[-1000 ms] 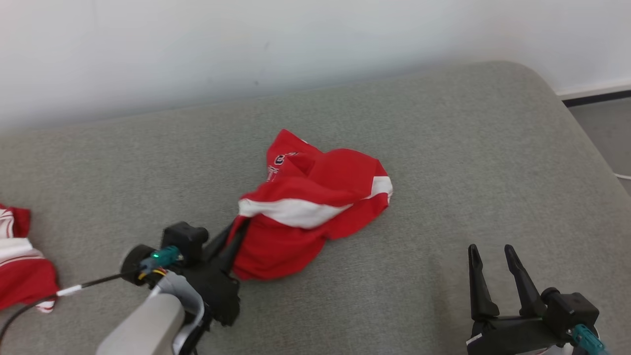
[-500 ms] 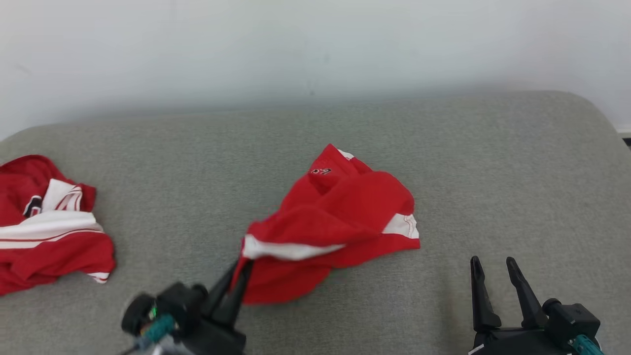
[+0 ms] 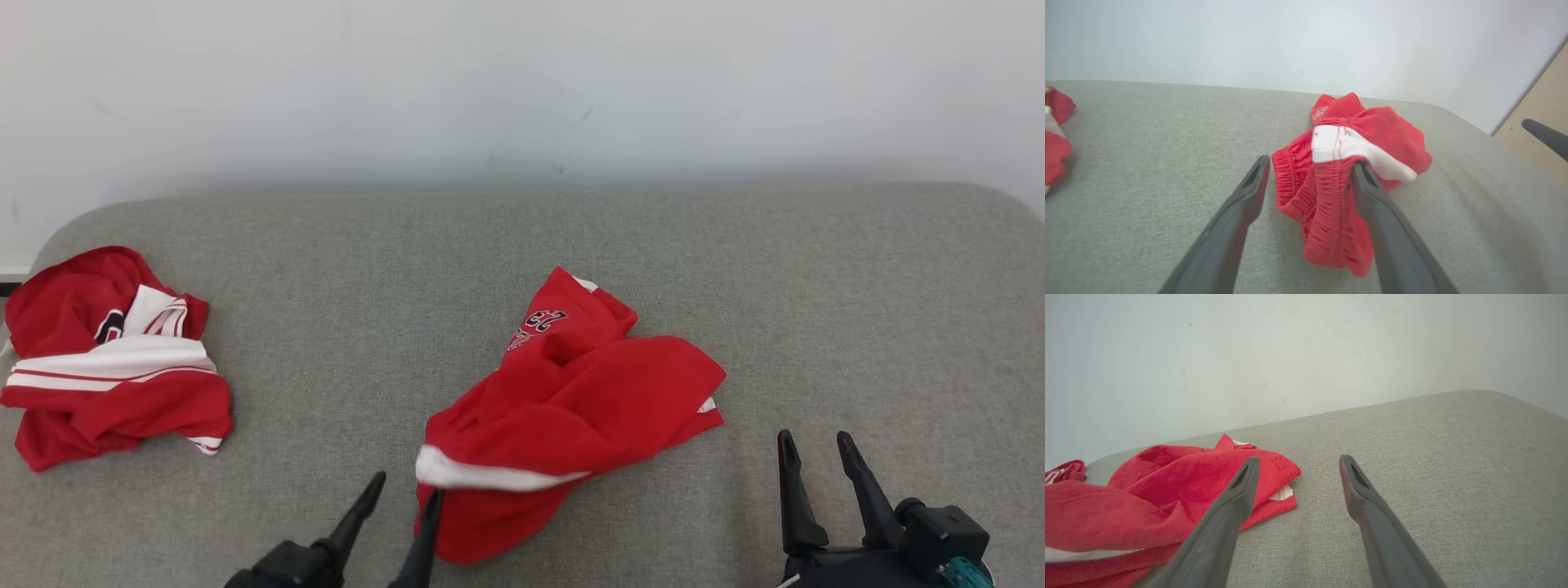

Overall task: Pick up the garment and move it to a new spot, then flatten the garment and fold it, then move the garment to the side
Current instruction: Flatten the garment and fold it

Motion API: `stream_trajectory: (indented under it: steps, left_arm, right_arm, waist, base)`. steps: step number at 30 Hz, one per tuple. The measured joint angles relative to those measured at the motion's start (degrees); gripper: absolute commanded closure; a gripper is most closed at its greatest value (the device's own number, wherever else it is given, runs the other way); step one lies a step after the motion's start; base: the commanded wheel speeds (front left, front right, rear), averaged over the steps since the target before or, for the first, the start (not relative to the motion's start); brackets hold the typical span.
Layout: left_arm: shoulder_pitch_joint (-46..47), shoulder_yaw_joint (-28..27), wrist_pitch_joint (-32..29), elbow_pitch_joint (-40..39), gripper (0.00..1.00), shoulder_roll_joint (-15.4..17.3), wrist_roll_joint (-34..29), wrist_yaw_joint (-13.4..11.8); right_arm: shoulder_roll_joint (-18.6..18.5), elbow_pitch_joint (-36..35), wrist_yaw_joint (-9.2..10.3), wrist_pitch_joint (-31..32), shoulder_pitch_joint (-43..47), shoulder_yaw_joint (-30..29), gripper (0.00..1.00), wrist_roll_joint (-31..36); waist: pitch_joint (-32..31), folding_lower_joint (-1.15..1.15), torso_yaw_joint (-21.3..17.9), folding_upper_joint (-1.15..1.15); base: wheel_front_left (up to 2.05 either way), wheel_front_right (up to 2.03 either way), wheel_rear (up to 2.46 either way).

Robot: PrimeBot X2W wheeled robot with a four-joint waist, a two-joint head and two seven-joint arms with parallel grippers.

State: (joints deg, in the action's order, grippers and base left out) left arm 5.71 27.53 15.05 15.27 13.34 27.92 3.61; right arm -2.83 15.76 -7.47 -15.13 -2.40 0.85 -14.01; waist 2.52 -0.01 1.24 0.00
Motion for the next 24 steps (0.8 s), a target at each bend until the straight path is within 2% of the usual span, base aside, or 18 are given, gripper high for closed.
stream_trajectory:
  steps: [6,10,18,24]
  left_arm:
    - [-2.0,-7.1,0.0,-6.1,0.0,-0.7,-2.9,1.9]
    - [-2.3,-11.2,0.0,-8.2,0.0,-0.5,-4.3,2.3]
    - [-4.5,-22.0,0.0,-11.3,0.0,-0.9,-7.2,1.3]
    - [-7.7,-26.7,0.0,-11.4,0.0,-2.2,-10.2,1.0]
  right_arm:
    - [0.0,0.3,0.0,0.0,0.1,0.4,0.0,-0.1]
    - [0.0,0.4,0.0,0.0,0.1,0.5,0.0,-0.1]
    - [0.0,0.2,0.0,0.0,0.4,0.4,0.0,-0.1]
    - [0.0,0.1,0.0,0.0,1.3,0.0,0.0,0.4]
  waist:
    - [-1.4,0.0,0.0,0.0]
    - [-2.0,0.0,-0.5,0.0]
    - [-2.5,0.01,-2.2,0.0]
    - [-2.7,0.0,-3.1,0.0]
  base:
    - [0.0,0.0,0.0]
    - [0.0,0.0,0.0]
    - [0.0,0.0,0.0]
    - [0.0,0.0,0.0]
